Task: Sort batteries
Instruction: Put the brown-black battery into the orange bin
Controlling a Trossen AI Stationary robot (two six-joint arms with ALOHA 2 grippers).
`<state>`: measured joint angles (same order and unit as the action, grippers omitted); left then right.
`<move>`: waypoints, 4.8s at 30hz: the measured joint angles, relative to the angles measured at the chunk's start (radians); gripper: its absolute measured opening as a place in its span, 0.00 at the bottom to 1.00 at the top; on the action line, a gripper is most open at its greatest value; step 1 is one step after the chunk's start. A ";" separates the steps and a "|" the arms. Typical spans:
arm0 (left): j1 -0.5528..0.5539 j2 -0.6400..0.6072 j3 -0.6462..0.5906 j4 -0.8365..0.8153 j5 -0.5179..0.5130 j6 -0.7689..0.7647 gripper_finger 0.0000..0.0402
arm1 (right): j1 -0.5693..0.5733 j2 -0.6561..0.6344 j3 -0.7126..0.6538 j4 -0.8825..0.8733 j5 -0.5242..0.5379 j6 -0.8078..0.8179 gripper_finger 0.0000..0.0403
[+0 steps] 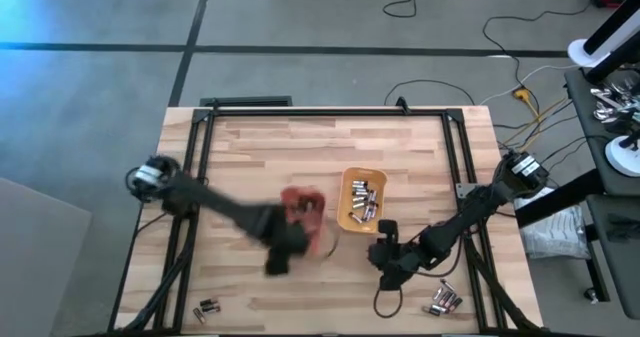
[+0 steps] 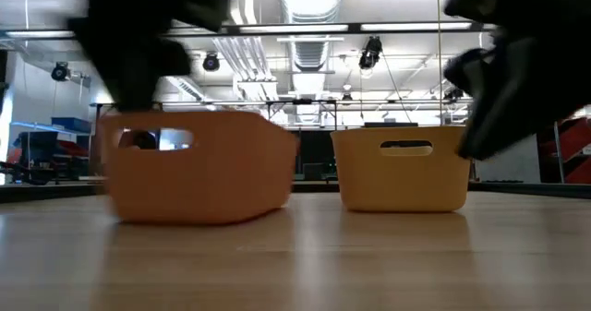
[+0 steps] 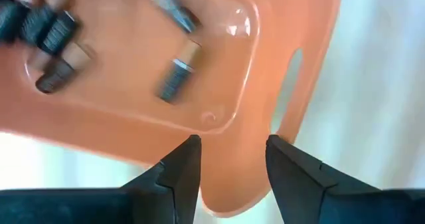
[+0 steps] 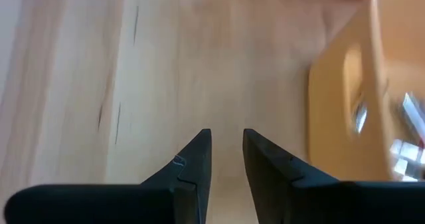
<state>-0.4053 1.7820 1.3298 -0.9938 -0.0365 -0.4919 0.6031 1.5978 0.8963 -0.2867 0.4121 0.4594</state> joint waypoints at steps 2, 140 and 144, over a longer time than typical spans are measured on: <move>-0.119 -0.036 -0.052 0.016 0.001 -0.136 0.37 | -0.020 0.000 0.000 0.061 0.000 -0.047 0.17; -0.653 -0.032 -0.335 0.111 0.213 -1.129 0.28 | 0.347 -0.026 -0.001 -0.038 0.270 0.298 0.29; -0.652 -0.033 -0.360 0.119 0.253 -1.149 0.28 | 0.348 -0.025 -0.001 -0.038 0.269 0.298 0.31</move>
<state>-1.0570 1.7485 0.9702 -0.8749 0.2162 -1.6414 0.9512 1.5726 0.8955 -0.3244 0.6815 0.7578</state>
